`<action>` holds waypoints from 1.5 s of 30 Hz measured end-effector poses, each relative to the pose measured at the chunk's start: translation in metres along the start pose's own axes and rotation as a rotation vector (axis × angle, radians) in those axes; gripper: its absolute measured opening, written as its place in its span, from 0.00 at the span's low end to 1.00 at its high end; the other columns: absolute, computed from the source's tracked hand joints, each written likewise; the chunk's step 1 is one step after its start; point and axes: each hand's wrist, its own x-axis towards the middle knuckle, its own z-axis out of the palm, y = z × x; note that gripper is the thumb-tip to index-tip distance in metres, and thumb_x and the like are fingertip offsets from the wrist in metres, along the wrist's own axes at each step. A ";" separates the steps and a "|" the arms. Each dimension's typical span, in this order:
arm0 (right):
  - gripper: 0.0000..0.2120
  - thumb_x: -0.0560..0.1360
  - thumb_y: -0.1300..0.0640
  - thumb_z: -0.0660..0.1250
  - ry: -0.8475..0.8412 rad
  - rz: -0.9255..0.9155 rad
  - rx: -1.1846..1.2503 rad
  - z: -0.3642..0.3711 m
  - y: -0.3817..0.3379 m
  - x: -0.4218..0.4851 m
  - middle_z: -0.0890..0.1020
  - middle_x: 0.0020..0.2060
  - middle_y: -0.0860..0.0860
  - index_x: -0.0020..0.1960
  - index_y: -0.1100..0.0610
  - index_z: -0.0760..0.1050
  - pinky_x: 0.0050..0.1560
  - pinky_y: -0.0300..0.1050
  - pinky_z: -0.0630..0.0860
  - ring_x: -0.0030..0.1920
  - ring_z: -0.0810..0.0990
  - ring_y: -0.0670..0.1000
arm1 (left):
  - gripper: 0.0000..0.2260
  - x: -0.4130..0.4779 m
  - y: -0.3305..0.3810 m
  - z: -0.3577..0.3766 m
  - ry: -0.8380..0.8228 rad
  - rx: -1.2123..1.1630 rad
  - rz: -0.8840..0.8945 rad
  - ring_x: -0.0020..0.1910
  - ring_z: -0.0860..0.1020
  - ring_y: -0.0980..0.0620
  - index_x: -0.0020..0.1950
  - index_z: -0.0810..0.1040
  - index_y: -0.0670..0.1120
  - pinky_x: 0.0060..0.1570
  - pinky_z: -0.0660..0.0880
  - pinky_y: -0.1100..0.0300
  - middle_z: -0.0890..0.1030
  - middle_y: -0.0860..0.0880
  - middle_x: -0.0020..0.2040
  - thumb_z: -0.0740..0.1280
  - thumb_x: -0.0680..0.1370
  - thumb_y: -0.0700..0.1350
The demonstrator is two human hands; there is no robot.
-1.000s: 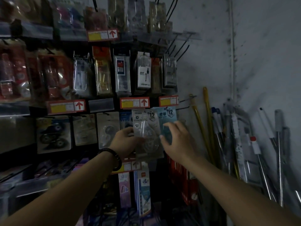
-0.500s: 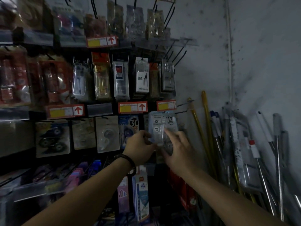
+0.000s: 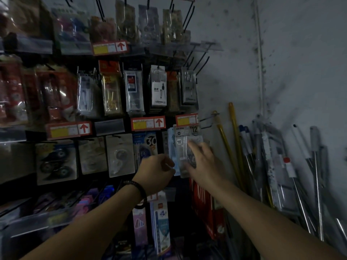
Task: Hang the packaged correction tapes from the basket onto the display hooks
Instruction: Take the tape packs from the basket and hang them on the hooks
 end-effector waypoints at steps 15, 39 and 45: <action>0.35 0.78 0.47 0.72 -0.142 0.074 -0.002 0.002 -0.011 0.009 0.66 0.70 0.52 0.77 0.42 0.55 0.56 0.58 0.81 0.66 0.74 0.57 | 0.06 -0.016 -0.008 -0.009 0.001 0.075 0.051 0.49 0.81 0.58 0.57 0.83 0.48 0.45 0.74 0.73 0.83 0.56 0.49 0.72 0.81 0.46; 0.09 0.78 0.49 0.70 -0.848 0.069 0.270 0.078 -0.154 -0.358 0.76 0.49 0.45 0.57 0.48 0.79 0.50 0.49 0.79 0.49 0.77 0.48 | 0.03 -0.426 -0.174 0.029 -0.438 0.253 -0.330 0.49 0.84 0.54 0.52 0.82 0.56 0.47 0.82 0.53 0.86 0.56 0.51 0.71 0.79 0.53; 0.05 0.72 0.52 0.71 -1.078 0.177 0.328 0.132 -0.160 -0.495 0.81 0.44 0.50 0.45 0.47 0.75 0.47 0.50 0.80 0.46 0.82 0.54 | 0.03 -0.531 -0.223 0.072 -0.550 0.215 -0.503 0.48 0.81 0.57 0.53 0.82 0.54 0.44 0.77 0.64 0.84 0.56 0.52 0.71 0.81 0.50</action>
